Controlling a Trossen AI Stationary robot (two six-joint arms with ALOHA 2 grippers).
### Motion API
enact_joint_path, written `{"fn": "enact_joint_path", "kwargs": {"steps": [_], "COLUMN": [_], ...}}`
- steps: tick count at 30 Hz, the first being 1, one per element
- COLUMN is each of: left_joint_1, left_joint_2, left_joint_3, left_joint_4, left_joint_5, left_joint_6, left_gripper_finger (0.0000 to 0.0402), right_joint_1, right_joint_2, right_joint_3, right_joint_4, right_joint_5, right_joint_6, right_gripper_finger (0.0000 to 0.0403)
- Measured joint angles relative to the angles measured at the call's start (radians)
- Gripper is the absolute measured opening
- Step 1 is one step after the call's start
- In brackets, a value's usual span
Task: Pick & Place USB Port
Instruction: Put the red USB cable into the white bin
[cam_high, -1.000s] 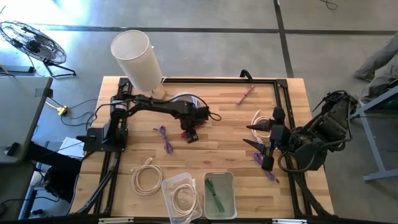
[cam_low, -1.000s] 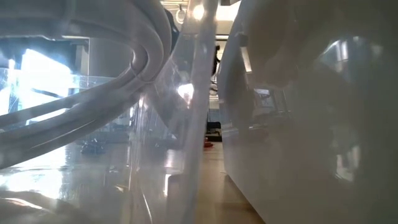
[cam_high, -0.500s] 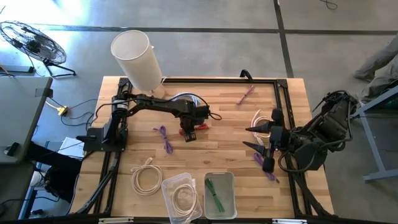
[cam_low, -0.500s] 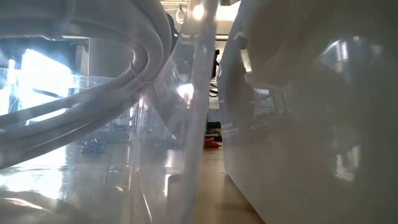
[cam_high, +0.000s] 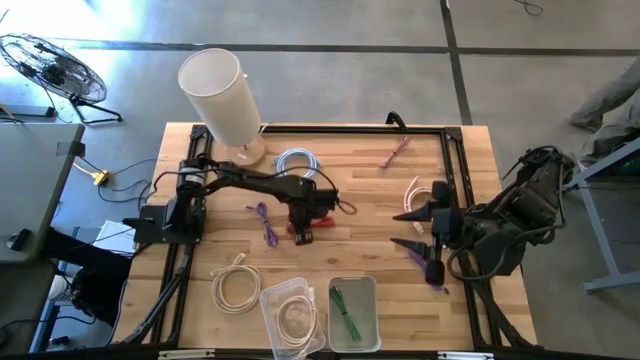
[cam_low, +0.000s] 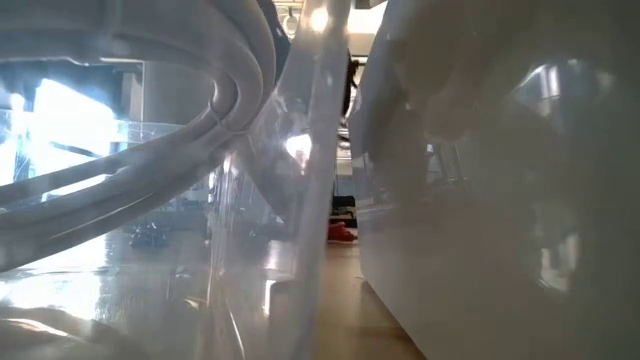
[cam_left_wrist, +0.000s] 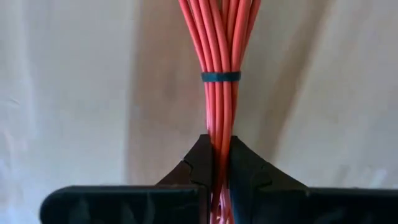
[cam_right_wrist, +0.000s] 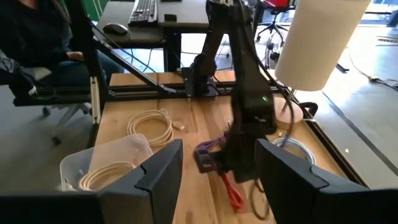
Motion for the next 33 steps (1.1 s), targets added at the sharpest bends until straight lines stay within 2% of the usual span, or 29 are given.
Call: {"fn": "enact_joint_path", "kwargs": {"steps": [7, 12, 17, 19, 22, 25, 27, 30, 33], "left_joint_1": [-0.044, -0.071, -0.124, -0.150, -0.189, -0.223, -0.247, -0.291, -0.342], "left_joint_2": [-0.112, -0.247, -0.409, -0.469, -0.547, -0.597, -0.617, -0.637, -0.644], "left_joint_3": [0.001, 0.003, 0.004, 0.004, 0.004, 0.005, 0.005, 0.006, 0.006], "left_joint_4": [0.010, 0.036, 0.117, 0.178, 0.321, 0.490, 0.585, 0.655, 0.656], "left_joint_5": [-0.071, -0.095, -0.172, -0.213, -0.294, -0.337, -0.337, -0.309, -0.304], "left_joint_6": [-0.038, -0.097, -0.142, -0.146, -0.115, -0.026, 0.048, 0.167, 0.260], "left_gripper_finger": [0.0019, 0.0019, 0.0019, 0.0019, 0.0019, 0.0019, 0.0019, 0.0019, 0.0019], "right_joint_1": [0.000, 0.000, -0.001, -0.001, -0.021, -0.074, -0.107, -0.154, -0.203], "right_joint_2": [0.006, 0.006, 0.006, 0.006, 0.007, 0.007, 0.007, -0.002, -0.029], "right_joint_3": [-0.022, -0.061, -0.104, -0.136, -0.191, -0.227, -0.233, -0.232, -0.232], "right_joint_4": [-0.004, 0.005, 0.044, 0.110, 0.332, 0.562, 0.659, 0.749, 0.778], "right_joint_5": [-0.010, 0.019, 0.040, 0.071, 0.098, 0.041, 0.021, 0.005, -0.118], "right_joint_6": [-0.017, -0.026, -0.052, -0.097, -0.273, -0.470, -0.542, -0.547, -0.501], "right_gripper_finger": [0.0192, 0.0192, 0.0192, 0.0192, 0.0192, 0.0192, 0.0192, 0.0192, 0.0192]}}
